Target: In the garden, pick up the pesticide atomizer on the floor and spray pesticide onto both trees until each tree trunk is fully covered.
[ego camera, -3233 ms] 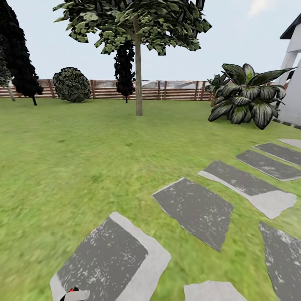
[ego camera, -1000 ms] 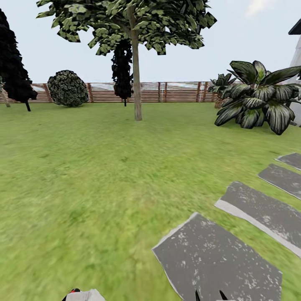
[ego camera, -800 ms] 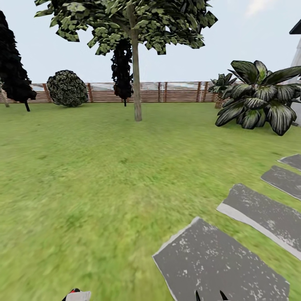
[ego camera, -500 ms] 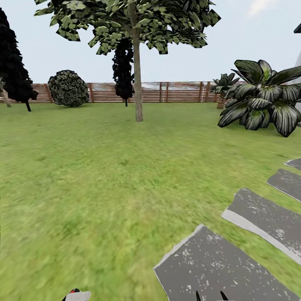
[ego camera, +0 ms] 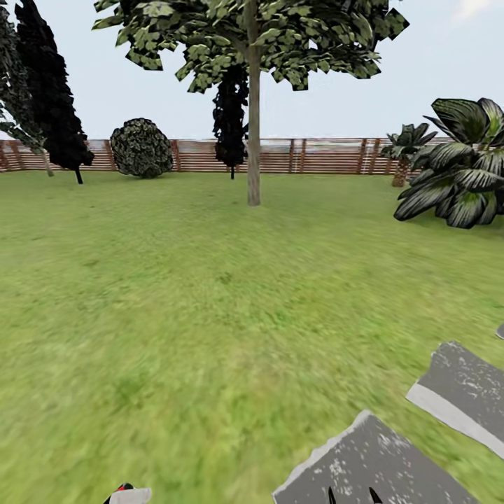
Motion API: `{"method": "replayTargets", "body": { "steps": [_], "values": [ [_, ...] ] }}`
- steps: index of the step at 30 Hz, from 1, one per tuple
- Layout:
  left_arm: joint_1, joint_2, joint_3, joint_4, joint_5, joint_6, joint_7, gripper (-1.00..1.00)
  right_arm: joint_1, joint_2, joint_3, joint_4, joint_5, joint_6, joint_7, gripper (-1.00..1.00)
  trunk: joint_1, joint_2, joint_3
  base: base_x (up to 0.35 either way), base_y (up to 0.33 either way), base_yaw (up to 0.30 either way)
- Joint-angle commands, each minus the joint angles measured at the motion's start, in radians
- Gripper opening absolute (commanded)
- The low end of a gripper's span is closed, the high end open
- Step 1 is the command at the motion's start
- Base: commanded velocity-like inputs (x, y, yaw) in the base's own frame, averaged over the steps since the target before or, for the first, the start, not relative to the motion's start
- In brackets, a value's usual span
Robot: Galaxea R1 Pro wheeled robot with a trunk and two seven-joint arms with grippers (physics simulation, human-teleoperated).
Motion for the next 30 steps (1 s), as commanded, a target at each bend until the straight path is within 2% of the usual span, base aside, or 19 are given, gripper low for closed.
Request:
{"method": "replayTargets", "body": {
  "steps": [1, 30],
  "values": [
    [0.000, 0.000, 0.000, 0.000, 0.000, 0.000, 0.000, -1.00, 0.000, 0.000, 0.000, 0.000, 0.000, 0.000, 0.000, 1.00, 0.000, 0.000, 0.000, 0.340, 0.000, 0.012],
    [-0.001, 0.000, -0.001, 0.001, 0.000, 0.000, 0.000, -1.00, 0.000, 0.000, 0.001, -0.002, -0.001, 0.000, 0.002, 1.00, 0.000, 0.000, 0.000, 0.340, 0.000, 0.001]
  ]
}}
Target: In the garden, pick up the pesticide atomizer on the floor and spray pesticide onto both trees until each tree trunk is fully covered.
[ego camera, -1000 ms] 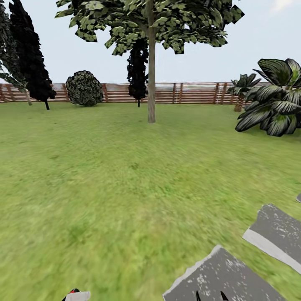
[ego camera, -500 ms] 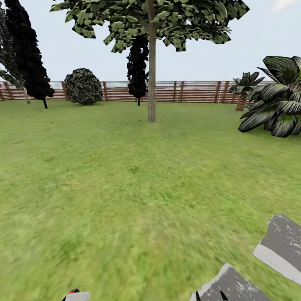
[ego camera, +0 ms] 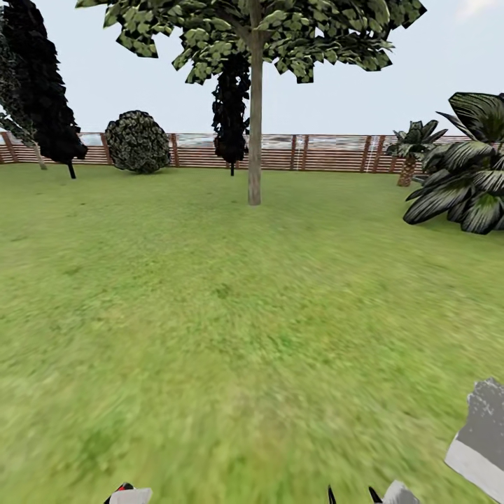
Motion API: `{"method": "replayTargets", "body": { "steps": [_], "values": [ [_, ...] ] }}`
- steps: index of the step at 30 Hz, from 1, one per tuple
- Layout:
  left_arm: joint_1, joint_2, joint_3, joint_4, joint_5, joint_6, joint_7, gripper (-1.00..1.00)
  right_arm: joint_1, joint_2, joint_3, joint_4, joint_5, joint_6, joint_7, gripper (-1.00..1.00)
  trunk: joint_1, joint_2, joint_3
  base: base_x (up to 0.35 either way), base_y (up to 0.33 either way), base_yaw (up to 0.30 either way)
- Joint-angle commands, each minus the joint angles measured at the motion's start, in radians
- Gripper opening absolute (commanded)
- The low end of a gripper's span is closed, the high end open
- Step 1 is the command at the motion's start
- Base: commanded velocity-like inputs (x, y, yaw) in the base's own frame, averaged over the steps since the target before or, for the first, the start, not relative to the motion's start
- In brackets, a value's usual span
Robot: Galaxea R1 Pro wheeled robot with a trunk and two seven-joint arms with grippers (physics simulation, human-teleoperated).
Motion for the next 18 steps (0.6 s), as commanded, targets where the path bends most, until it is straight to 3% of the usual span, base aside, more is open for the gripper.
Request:
{"method": "replayTargets", "body": {
  "steps": [1, 18],
  "values": [
    [0.000, 0.000, 0.000, 0.000, 0.000, 0.000, 0.000, -1.00, 0.000, 0.000, 0.000, 0.000, 0.000, 0.000, 0.000, 1.00, 0.000, 0.000, 0.000, 0.340, 0.000, 0.000],
    [0.000, 0.000, 0.001, -0.001, -0.001, 0.000, 0.000, -1.00, 0.000, 0.000, -0.001, 0.000, 0.000, 0.000, 0.000, 1.00, 0.000, 0.000, 0.000, 0.340, 0.000, 0.000]
  ]
}}
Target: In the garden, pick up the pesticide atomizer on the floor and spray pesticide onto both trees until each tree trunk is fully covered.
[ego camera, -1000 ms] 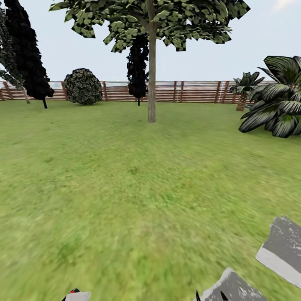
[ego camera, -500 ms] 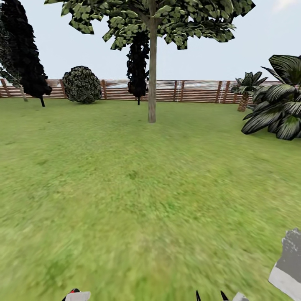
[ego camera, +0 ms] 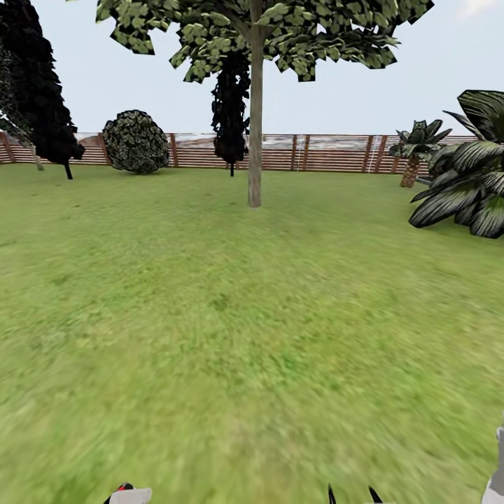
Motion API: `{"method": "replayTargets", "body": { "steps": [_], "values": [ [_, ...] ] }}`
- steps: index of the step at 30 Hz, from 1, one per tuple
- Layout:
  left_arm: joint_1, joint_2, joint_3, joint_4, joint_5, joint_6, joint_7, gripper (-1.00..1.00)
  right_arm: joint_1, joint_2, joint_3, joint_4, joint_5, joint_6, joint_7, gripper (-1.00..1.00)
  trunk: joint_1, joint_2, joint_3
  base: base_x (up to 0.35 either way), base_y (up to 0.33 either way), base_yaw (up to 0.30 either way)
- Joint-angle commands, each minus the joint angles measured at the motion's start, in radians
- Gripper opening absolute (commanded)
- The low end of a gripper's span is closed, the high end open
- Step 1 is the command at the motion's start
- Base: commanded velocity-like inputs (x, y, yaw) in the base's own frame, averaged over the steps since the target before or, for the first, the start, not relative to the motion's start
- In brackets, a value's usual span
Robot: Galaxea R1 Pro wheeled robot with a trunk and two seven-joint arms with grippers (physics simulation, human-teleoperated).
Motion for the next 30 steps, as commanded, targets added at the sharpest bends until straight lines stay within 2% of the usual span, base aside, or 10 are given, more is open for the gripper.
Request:
{"method": "replayTargets", "body": {
  "steps": [1, 30],
  "values": [
    [0.000, 0.000, 0.000, 0.000, 0.000, 0.000, 0.000, -1.00, 0.000, 0.000, 0.000, 0.000, 0.000, 0.000, 0.000, 1.00, 0.000, 0.000, 0.000, 0.340, 0.000, 0.000],
    [0.001, 0.002, 0.000, 0.001, 0.000, 0.001, 0.000, -1.00, 0.000, 0.000, 0.000, 0.000, 0.001, 0.000, 0.002, 1.00, 0.000, 0.000, 0.000, 0.340, 0.000, 0.000]
  ]
}}
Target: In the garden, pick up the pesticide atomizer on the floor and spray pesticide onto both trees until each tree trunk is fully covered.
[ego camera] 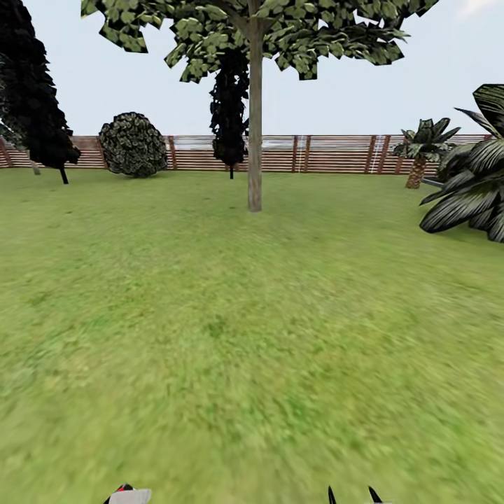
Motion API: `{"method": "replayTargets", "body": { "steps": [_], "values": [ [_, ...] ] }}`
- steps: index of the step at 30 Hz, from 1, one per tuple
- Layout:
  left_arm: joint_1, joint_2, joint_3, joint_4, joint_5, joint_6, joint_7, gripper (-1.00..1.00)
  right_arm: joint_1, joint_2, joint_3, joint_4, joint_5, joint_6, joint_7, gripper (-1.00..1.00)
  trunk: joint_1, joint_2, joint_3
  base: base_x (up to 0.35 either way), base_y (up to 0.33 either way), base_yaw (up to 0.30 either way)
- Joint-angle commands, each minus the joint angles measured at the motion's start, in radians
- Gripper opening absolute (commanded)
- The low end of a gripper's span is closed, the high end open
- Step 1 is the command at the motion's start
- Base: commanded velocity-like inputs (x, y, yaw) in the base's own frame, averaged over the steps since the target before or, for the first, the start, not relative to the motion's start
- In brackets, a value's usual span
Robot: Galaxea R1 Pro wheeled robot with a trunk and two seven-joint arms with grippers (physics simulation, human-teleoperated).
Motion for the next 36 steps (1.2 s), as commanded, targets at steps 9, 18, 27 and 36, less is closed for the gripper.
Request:
{"method": "replayTargets", "body": {
  "steps": [9, 18, 27, 36],
  "values": [
    [0.000, 0.000, 0.000, 0.000, 0.000, 0.000, 0.000, -1.00, 0.000, 0.000, 0.000, 0.000, 0.000, 0.000, -0.002, 1.00, 0.000, 0.000, -0.008, 0.340, 0.000, 0.000],
    [0.000, 0.000, 0.000, 0.000, 0.000, -0.001, 0.000, -1.00, 0.000, 0.000, 0.000, 0.000, -0.001, 0.000, -0.002, 1.00, 0.000, 0.000, -0.009, 0.340, 0.000, 0.000],
    [-0.001, 0.000, 0.000, 0.000, 0.000, -0.001, 0.000, -1.00, 0.000, 0.000, 0.000, 0.000, -0.001, 0.000, -0.002, 1.00, 0.000, 0.000, -0.017, 0.340, 0.000, 0.000],
    [0.000, 0.001, 0.000, 0.000, 0.000, -0.001, 0.000, -1.00, 0.000, -0.001, -0.001, -0.001, -0.001, 0.000, -0.002, 1.00, 0.000, 0.000, -0.018, 0.340, 0.000, 0.000]
  ]
}}
